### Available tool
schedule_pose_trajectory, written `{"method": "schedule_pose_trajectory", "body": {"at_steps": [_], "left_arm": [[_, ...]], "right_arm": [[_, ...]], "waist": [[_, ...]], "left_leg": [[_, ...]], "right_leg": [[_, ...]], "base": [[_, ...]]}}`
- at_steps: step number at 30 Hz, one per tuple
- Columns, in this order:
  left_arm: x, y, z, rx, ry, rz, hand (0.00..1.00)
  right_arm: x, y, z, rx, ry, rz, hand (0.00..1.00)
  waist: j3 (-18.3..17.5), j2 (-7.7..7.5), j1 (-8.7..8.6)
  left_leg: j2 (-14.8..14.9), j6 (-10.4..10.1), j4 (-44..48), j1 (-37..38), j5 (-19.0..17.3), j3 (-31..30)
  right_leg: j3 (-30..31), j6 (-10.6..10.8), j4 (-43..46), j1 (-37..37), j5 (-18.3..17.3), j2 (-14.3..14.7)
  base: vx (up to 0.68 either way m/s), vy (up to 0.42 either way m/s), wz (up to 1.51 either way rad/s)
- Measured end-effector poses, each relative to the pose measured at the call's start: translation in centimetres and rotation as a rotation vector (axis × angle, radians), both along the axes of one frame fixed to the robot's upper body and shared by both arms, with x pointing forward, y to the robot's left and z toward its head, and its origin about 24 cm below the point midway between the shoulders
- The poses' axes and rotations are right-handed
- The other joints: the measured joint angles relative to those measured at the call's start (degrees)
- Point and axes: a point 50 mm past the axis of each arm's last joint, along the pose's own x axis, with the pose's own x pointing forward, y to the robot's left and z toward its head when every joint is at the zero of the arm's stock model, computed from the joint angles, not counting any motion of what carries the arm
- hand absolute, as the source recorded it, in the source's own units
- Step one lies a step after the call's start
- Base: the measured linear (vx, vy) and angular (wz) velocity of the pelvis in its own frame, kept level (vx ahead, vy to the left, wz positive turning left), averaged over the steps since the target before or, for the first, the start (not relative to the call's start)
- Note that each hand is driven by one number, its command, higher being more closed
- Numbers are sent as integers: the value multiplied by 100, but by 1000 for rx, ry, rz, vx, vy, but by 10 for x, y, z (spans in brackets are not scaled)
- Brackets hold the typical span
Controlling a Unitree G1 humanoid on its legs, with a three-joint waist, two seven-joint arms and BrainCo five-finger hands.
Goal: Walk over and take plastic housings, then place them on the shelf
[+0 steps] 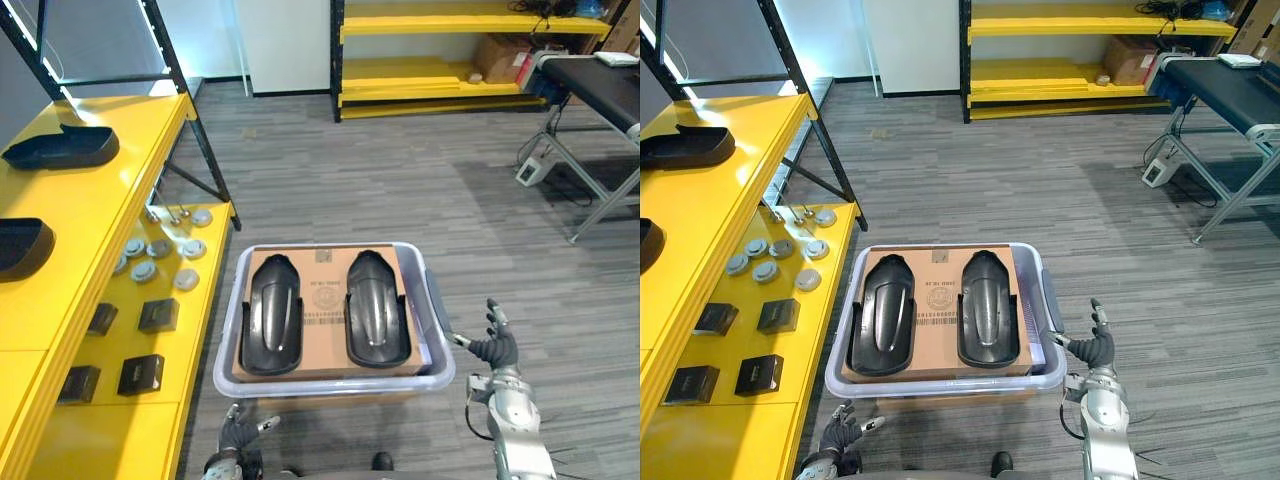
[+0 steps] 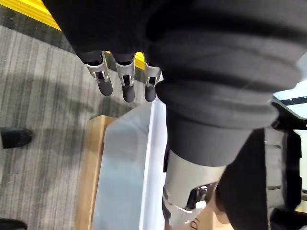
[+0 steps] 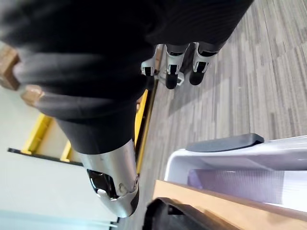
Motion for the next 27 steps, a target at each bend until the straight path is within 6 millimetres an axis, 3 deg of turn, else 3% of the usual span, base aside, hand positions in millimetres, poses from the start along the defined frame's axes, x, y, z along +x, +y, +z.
{"method": "schedule_pose_trajectory", "body": {"at_steps": [5,9,10,16,27], "left_arm": [[9,3,3,18,-23,-2,0],[23,3,8,34,-70,-10,0],[24,2,9,35,-75,-15,0],[43,-3,16,33,-128,-20,0],[47,-2,18,32,-147,0,0]], "right_arm": [[36,-1,14,-29,-30,-9,0],[60,-6,27,-64,-42,-26,0],[63,-7,28,-69,-43,-30,100],[92,-11,44,-95,-33,-49,100],[97,-18,51,-116,-39,-57,100]], "waist": [[436,28,149],[752,44,155],[768,46,156],[1147,55,156],[1235,54,144]], "left_leg": [[-113,75,12,-392,148,-173],[-211,155,99,-680,209,-313],[-226,165,99,-726,215,-324],[-329,211,206,-1025,245,-433],[-331,212,218,-985,246,-437]], "right_leg": [[-38,12,-1,-348,164,-91],[-56,43,0,-567,271,-176],[-52,47,5,-619,285,-190],[-6,62,24,-896,412,-281],[19,32,31,-863,435,-281]], "base": [[-98,20,9],[-78,41,6],[-68,45,4],[-53,48,-2],[0,0,0]]}}
